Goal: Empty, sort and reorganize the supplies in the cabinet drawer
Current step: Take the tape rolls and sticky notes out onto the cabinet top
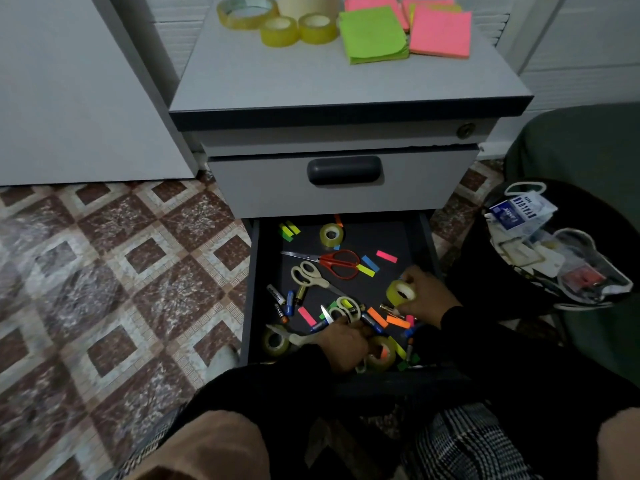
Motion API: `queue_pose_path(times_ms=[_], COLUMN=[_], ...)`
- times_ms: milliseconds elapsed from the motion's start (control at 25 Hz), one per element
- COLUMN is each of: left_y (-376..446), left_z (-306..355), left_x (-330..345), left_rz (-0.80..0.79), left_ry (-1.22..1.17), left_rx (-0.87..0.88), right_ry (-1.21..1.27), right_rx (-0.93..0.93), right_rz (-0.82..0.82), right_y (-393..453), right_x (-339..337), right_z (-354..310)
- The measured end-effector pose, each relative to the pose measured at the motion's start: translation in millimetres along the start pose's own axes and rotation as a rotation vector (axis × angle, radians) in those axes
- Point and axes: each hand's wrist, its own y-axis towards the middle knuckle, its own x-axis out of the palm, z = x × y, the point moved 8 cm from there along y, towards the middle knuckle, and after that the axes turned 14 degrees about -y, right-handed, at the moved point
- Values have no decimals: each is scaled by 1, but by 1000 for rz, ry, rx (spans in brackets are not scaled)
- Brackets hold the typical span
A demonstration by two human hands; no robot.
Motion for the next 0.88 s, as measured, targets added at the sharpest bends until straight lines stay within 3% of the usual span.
queue_pose_path(times_ms=[160,400,560,880], left_y=[-7,-36,-65,-139], left_z=[-3,-37,-56,-79], left_x=[-16,-47,-72,-163], left_rz=[101,155,241,548], left_ry=[-4,-315,-439,-435], left_rx=[-89,-296,-319,-321], right_ry=[16,23,-15,-113], right_rx=[-6,-25,-84,-201], right_rz=[26,71,90,185], right_y=[-8,-22,-33,-68], right_x=[-7,-29,-54,-126], right_z=[0,-22,-39,-86])
